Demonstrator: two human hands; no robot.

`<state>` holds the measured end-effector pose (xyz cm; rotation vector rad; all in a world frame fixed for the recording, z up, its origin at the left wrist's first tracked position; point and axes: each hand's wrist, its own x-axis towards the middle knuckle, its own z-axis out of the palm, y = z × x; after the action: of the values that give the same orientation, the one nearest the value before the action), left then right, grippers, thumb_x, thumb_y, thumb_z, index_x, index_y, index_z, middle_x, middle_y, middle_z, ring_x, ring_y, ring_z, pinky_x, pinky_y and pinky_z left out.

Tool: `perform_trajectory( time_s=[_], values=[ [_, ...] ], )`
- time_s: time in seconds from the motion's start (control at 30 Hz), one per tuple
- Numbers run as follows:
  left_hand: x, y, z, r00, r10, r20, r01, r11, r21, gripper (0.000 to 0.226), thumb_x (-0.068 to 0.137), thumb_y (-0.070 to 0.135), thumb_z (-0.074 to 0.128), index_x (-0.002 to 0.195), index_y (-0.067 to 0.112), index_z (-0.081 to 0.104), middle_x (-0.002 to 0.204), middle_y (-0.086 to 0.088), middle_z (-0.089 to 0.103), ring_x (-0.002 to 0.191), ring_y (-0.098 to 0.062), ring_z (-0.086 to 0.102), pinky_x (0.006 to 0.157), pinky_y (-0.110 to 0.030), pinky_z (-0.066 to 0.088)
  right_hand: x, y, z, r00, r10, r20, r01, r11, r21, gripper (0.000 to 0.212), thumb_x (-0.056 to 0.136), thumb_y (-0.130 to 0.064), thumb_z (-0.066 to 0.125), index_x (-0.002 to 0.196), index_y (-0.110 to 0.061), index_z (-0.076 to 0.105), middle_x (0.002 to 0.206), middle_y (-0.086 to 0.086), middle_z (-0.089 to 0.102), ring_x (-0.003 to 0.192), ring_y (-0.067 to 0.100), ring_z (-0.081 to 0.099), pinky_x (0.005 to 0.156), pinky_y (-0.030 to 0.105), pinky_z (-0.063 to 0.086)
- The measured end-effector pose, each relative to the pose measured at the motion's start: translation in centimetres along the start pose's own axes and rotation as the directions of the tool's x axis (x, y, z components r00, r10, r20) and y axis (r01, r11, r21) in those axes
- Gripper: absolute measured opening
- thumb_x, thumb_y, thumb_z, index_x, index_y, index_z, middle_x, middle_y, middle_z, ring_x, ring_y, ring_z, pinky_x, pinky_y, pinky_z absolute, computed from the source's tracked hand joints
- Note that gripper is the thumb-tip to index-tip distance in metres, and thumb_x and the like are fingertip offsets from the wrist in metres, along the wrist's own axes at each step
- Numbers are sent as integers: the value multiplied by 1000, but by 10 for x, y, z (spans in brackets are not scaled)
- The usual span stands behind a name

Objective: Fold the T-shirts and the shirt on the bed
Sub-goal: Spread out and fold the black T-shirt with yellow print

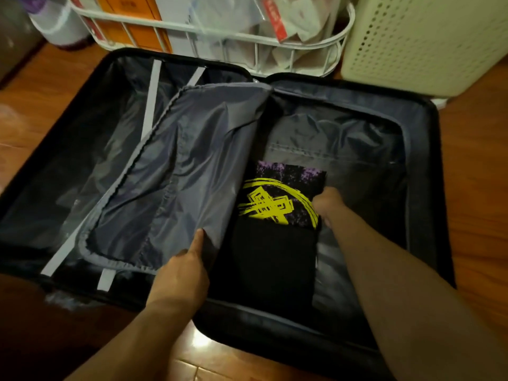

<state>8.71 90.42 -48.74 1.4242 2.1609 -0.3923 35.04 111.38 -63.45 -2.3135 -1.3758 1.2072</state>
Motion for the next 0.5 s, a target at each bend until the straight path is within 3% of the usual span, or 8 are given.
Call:
perform_trajectory(
  time_s=[0.17, 0.3, 0.4, 0.5],
  values=[
    [-16, -12, -11, 997, 21, 78, -11, 992, -125, 75, 98, 23, 51, 162, 32, 13, 142, -15, 50, 124, -37, 55, 101, -43, 45, -54, -25, -29, 999, -24, 25, 30, 963, -269, 36, 90, -11, 58, 124, 0, 58, 131, 23, 58, 120, 40, 58, 96, 39, 49],
    [-61, -16, -56, 998, 69, -10, -70, 980, -184, 55, 99, 26, 49, 153, 26, 37, 144, -13, 48, 128, -37, 53, 105, -47, 46, -143, -75, -60, 963, -268, 17, 257, 900, -353, 42, 90, -5, 56, 132, -3, 53, 132, 21, 54, 120, 39, 56, 95, 39, 48],
    [-113, -31, -111, 983, 51, -177, -90, 972, -218, 41, 99, 30, 48, 140, 27, 54, 141, -9, 57, 124, -34, 57, 99, -44, 50, -237, -142, -71, 827, -562, 25, 546, 792, -274, 39, 93, -8, 53, 132, -10, 58, 130, 16, 56, 122, 36, 53, 100, 39, 42],
    [-190, -80, -157, 939, -29, -342, -75, 955, -287, 28, 96, 38, 47, 116, 30, 64, 120, -7, 69, 109, -33, 64, 87, -44, 55, -358, -218, -63, 601, -797, 65, 795, 587, -152, 35, 95, -9, 50, 128, -15, 61, 129, 10, 58, 121, 31, 55, 100, 40, 45]
  ],
)
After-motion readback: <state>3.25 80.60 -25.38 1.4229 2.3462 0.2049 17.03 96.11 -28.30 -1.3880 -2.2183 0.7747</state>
